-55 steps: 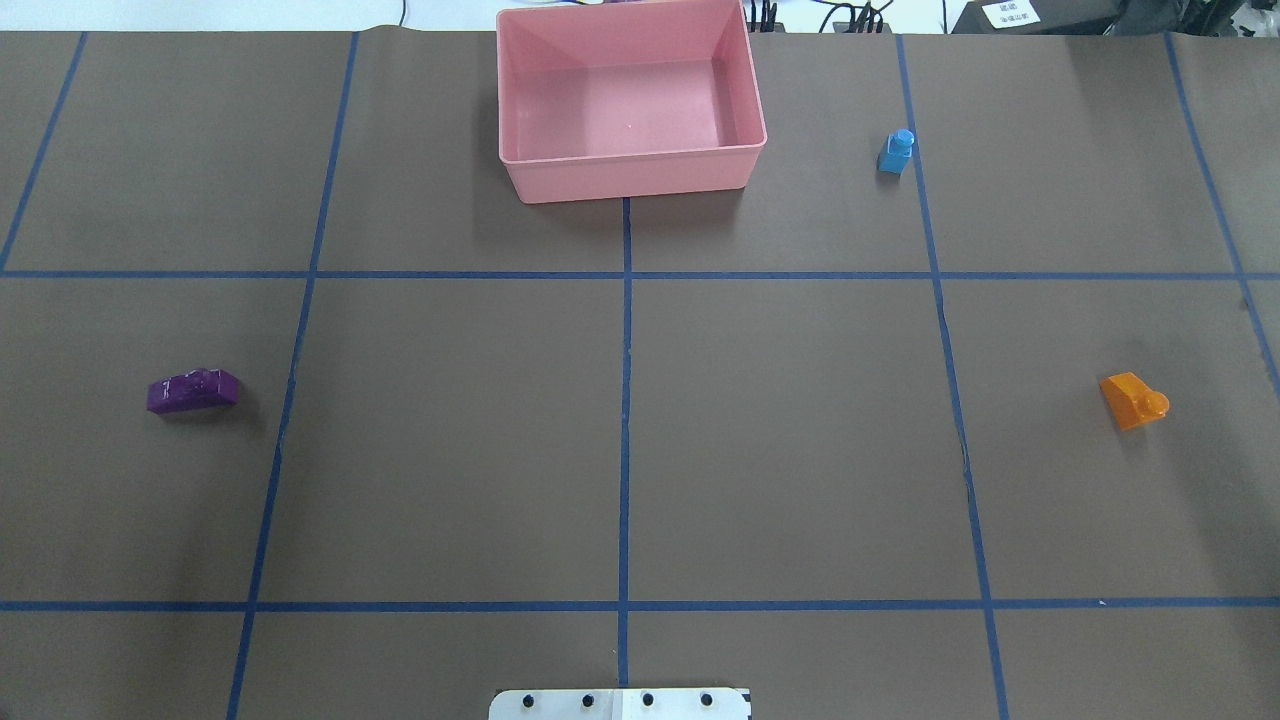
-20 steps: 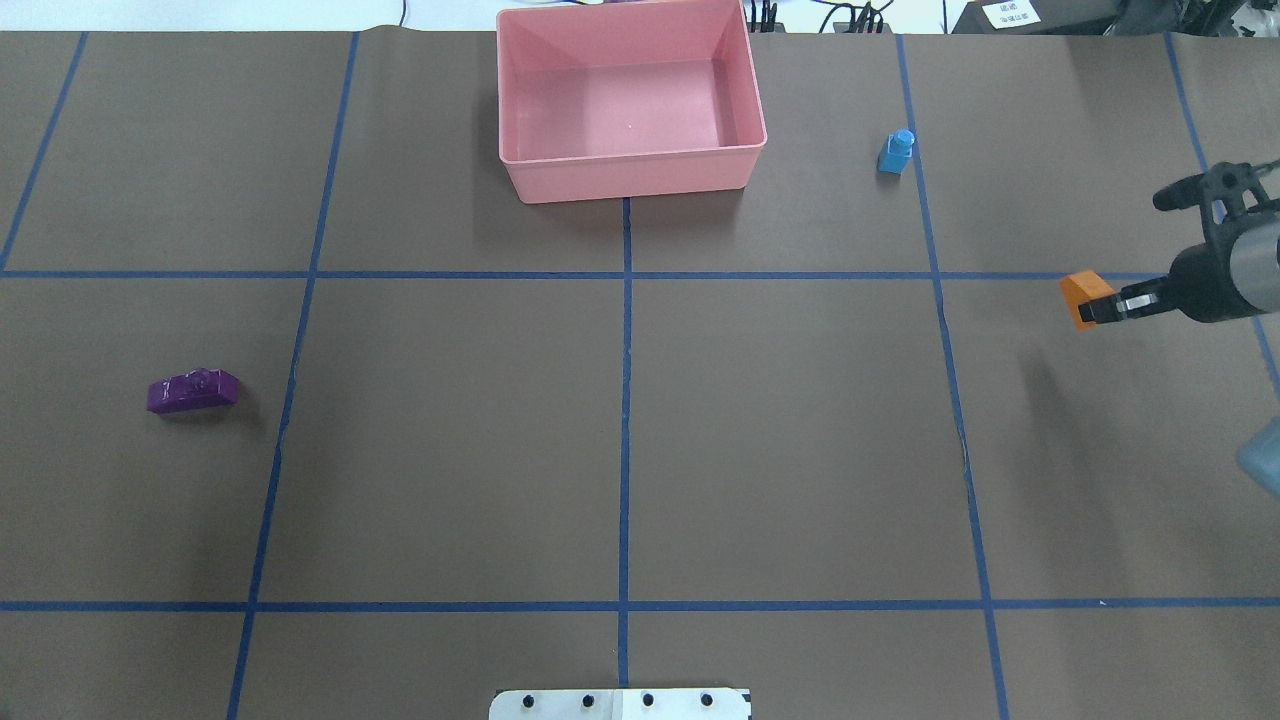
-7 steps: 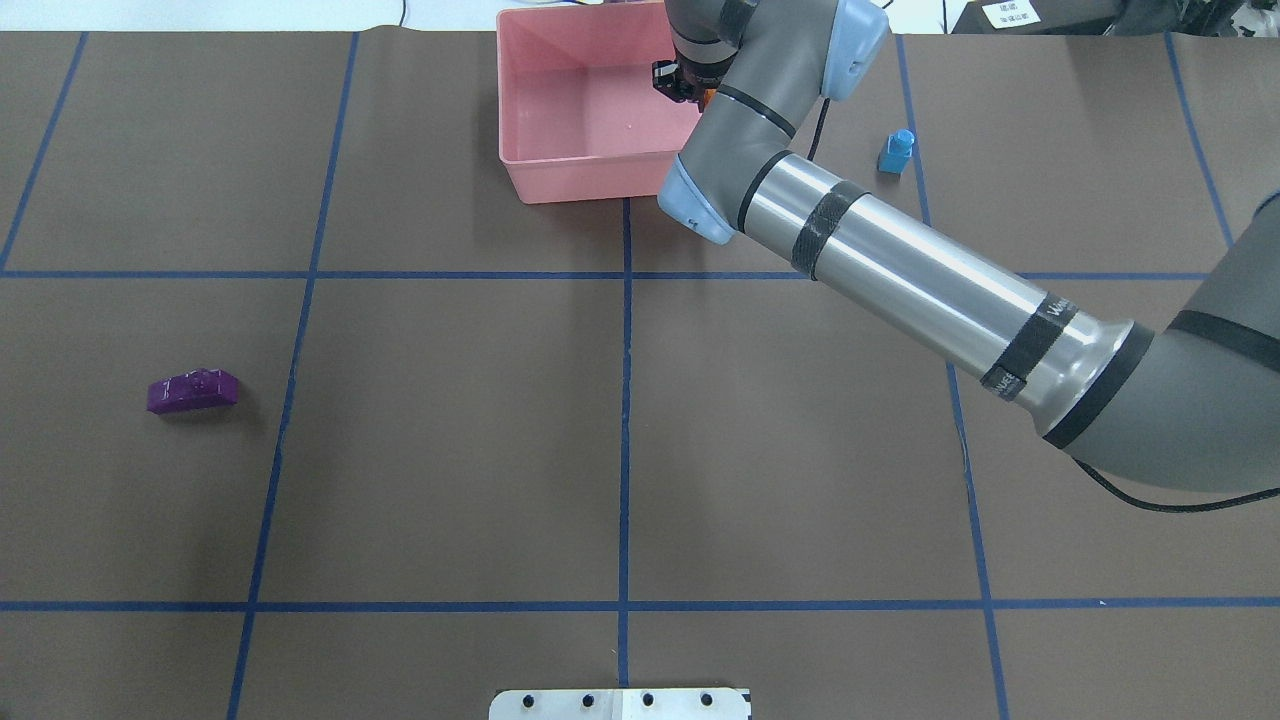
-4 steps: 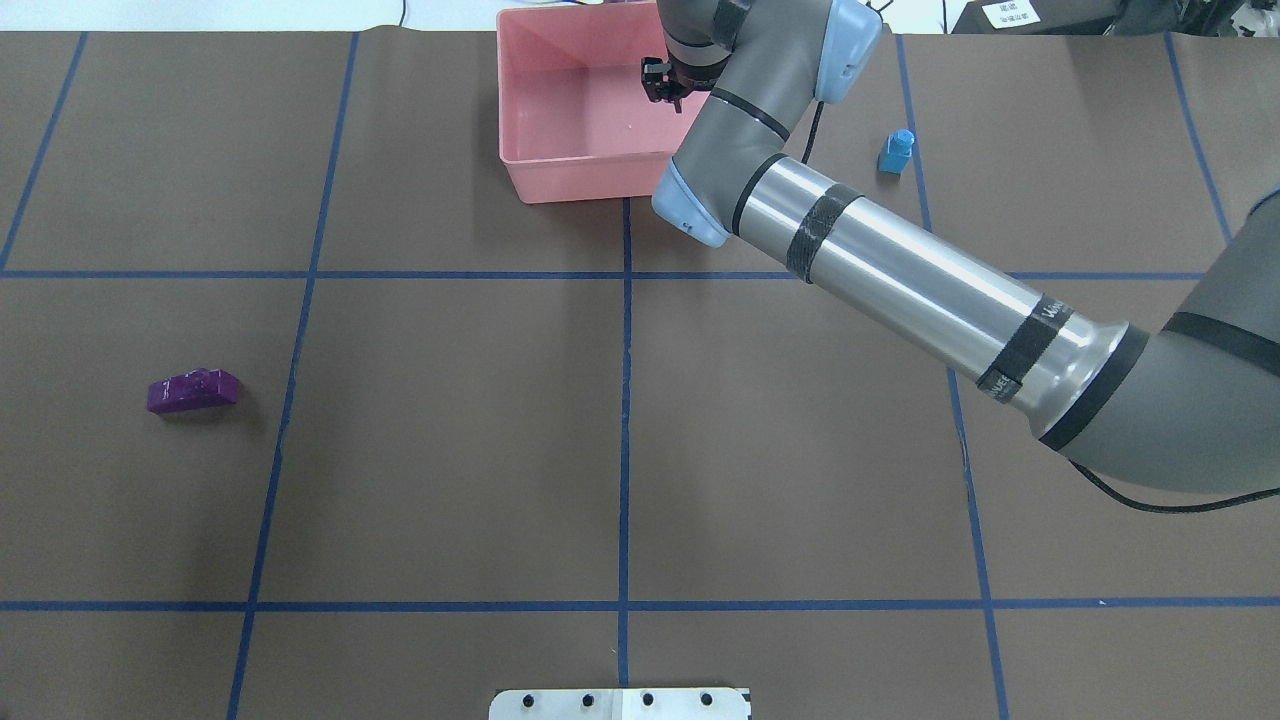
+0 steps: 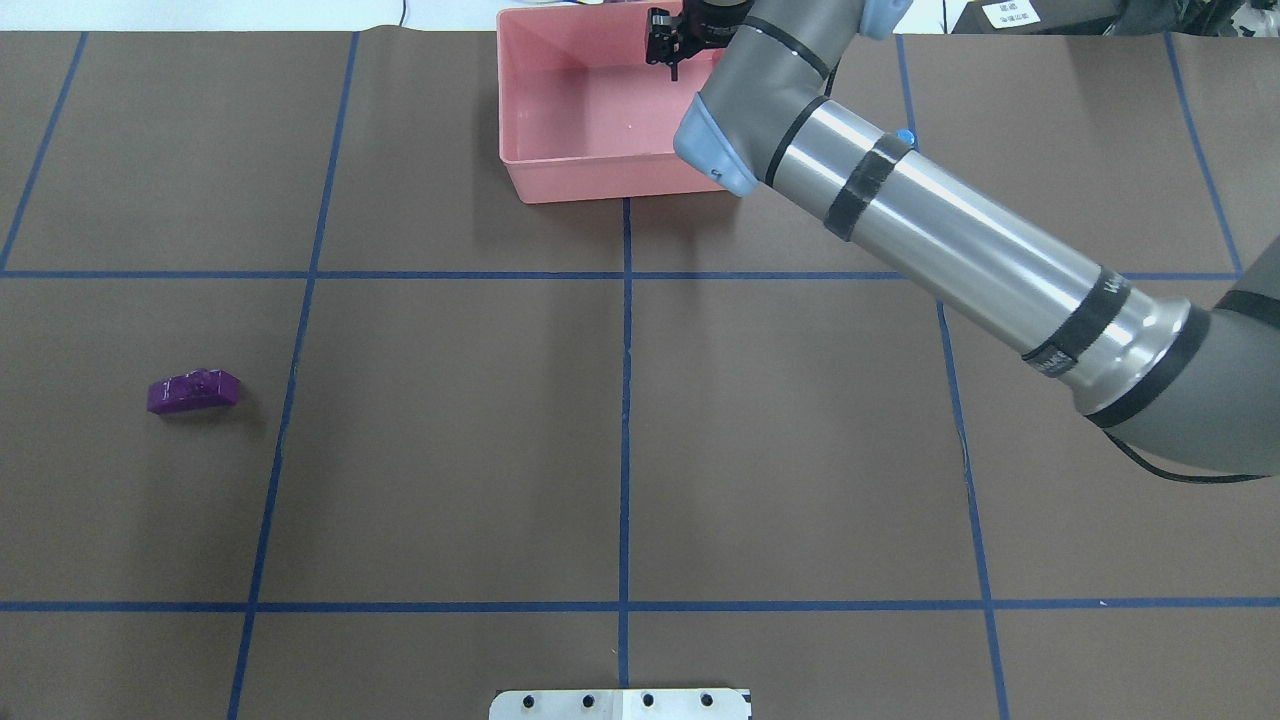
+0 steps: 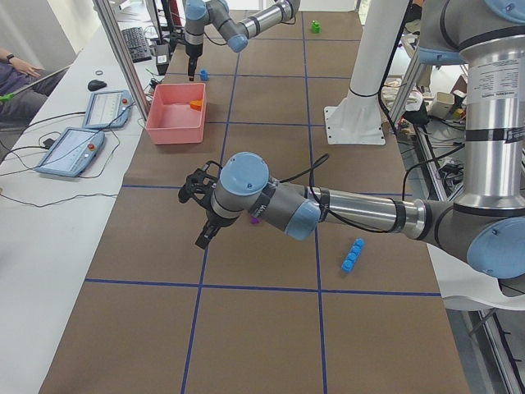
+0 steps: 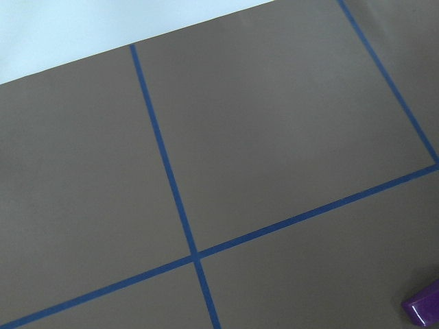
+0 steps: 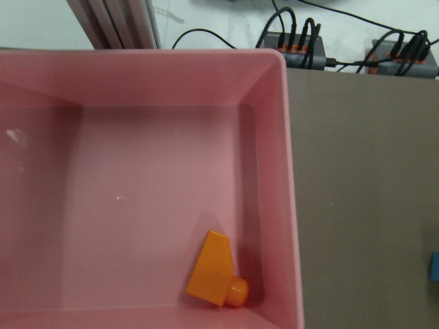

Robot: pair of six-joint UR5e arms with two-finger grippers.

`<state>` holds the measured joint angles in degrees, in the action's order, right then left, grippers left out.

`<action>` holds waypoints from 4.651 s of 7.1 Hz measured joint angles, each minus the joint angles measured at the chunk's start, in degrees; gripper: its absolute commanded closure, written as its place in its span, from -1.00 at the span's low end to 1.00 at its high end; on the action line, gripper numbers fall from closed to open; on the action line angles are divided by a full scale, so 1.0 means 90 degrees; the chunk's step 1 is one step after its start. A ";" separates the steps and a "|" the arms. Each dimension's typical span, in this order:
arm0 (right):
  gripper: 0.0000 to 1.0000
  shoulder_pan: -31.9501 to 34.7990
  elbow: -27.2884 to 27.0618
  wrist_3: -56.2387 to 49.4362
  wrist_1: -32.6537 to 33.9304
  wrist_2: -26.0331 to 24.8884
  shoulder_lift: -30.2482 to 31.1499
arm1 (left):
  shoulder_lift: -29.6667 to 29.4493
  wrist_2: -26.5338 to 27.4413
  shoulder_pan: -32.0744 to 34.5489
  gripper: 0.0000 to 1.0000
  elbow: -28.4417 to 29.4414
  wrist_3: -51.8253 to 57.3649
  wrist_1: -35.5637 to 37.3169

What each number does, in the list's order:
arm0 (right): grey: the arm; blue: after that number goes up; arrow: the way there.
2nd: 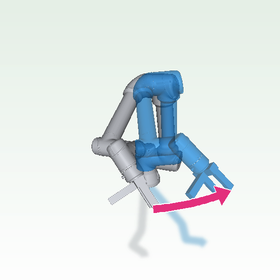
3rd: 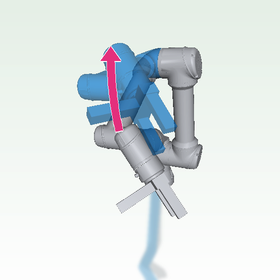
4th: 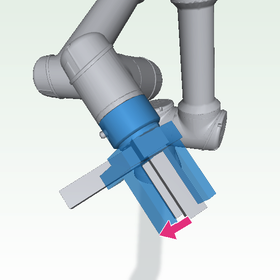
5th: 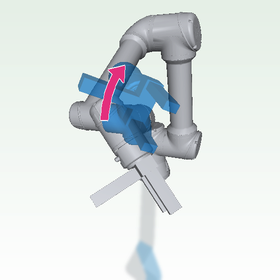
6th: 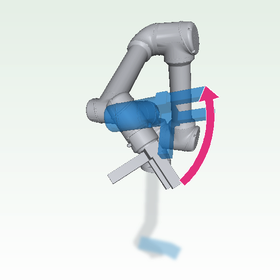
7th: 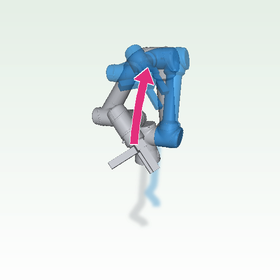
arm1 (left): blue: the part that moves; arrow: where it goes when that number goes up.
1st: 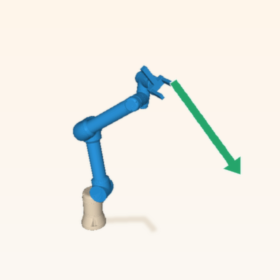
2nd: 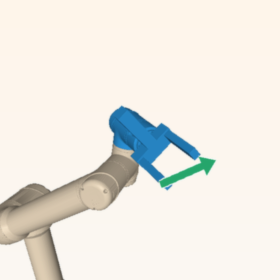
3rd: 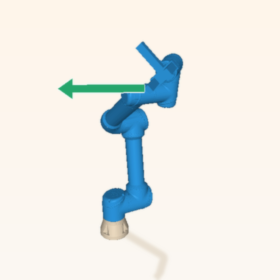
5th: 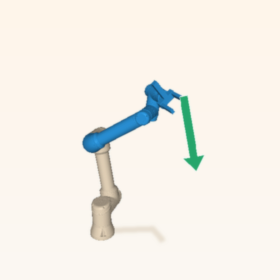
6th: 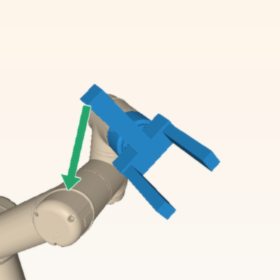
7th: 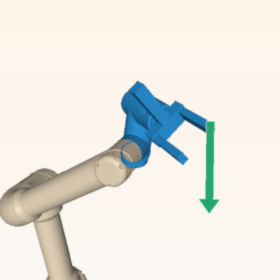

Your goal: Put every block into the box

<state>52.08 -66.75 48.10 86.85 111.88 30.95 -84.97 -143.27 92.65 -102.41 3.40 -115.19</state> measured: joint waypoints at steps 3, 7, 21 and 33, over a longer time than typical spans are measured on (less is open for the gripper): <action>-1.00 0.0604 -0.3269 -0.0913 0.0347 0.0691 0.2819 | 0.0088 -0.0094 -0.1000 -1.00 -0.0121 0.0050 -0.0908; -1.00 0.1528 -0.5517 -0.1972 0.0360 0.1395 0.5777 | 0.0240 0.1586 -0.3368 -1.00 -0.0107 0.0067 -0.1965; -1.00 0.2671 -0.5742 -0.3587 0.0360 0.2140 0.6730 | -0.0464 0.2314 -0.4979 1.00 0.0900 -0.0021 -0.2003; -1.00 0.2502 -0.2908 -0.3508 0.0272 0.2006 0.4034 | -0.5653 0.4245 -0.4537 1.00 0.2501 -0.9156 -0.0017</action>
<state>74.60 -92.92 16.54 89.30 129.94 67.26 -135.85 -105.06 51.82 -79.90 -79.01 -115.35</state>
